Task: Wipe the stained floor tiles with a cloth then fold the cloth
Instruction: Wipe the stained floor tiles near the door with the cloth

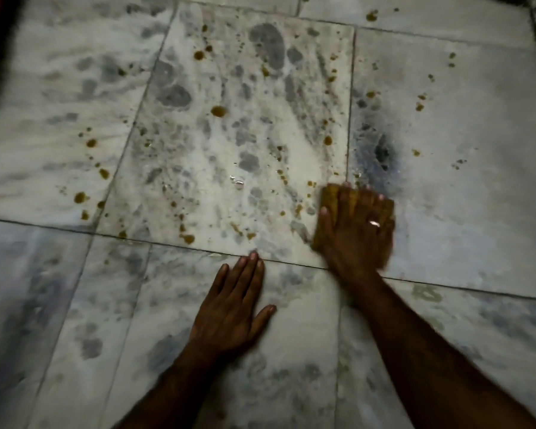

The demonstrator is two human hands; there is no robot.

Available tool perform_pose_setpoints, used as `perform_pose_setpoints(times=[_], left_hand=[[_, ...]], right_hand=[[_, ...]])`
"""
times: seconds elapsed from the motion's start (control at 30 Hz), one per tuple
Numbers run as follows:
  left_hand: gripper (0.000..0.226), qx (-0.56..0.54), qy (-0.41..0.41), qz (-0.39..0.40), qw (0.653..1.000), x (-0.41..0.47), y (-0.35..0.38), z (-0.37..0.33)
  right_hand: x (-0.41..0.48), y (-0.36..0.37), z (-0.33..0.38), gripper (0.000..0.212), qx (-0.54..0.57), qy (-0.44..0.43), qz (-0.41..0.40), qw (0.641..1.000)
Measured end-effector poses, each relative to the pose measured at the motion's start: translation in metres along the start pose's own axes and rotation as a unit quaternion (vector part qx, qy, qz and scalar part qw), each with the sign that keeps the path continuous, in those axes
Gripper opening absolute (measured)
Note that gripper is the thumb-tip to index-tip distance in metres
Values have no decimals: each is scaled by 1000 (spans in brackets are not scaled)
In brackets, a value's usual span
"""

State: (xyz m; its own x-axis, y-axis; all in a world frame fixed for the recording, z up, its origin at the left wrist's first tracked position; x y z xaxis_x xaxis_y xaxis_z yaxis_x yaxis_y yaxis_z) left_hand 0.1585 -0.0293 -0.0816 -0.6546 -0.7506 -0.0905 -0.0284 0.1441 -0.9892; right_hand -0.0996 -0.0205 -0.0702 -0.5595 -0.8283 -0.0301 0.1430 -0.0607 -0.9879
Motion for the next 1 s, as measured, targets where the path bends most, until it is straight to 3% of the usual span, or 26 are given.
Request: perform_pose_setpoints(times=[0.13,0.23,0.33,0.43,0.5,0.57,0.67,0.73,0.87,0.93,1.0], left_hand=[[75,-9,-25,-11,1000,0,3,5],[75,-8,-40,-8,999,-3,3,25],[77,-6,-61,-3,998,-1,-1,45],[77,-12,-77,0,997,2,-3,50],[76,-13,-95,-10,995,4,-3,51],[75,-16,-135,-17,991,8,-3,54],[75,-23,-177,-8,984,8,-5,65],[76,-24,-189,3,982,4,-5,72],[78,-30,-244,-7,969,-9,-8,95],[79,-36,-267,-8,963,-11,-9,100],[78,-37,-273,-14,961,-11,-8,101]], right_hand=[[-24,18,71,66,-28,-210,34,977],[-65,11,46,66,-38,-290,66,954],[-37,1,11,69,-52,-225,85,969],[15,5,43,71,-17,-118,48,992],[26,14,92,69,-10,-152,49,987],[10,21,125,68,-17,-238,60,969],[-39,23,120,68,-42,-336,87,937],[-47,17,91,69,-53,-322,92,941],[11,9,86,71,-18,-148,69,986],[31,14,131,69,14,-155,69,986],[24,24,177,68,15,-231,77,970]])
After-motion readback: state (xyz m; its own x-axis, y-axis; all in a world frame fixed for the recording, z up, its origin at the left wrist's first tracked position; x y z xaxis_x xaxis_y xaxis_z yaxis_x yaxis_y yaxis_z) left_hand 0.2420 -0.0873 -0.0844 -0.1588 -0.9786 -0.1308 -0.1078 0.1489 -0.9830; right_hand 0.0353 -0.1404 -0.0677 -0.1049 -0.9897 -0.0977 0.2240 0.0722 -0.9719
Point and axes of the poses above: each hand's wrist, its own x-axis towards the middle knuckle, its own y-axis out of the palm, z = x × y, the point moved 3 cm from there along x, towards the middle knuckle, and after that the axes turned 11 degrees about -y, right-handed, at the moved point
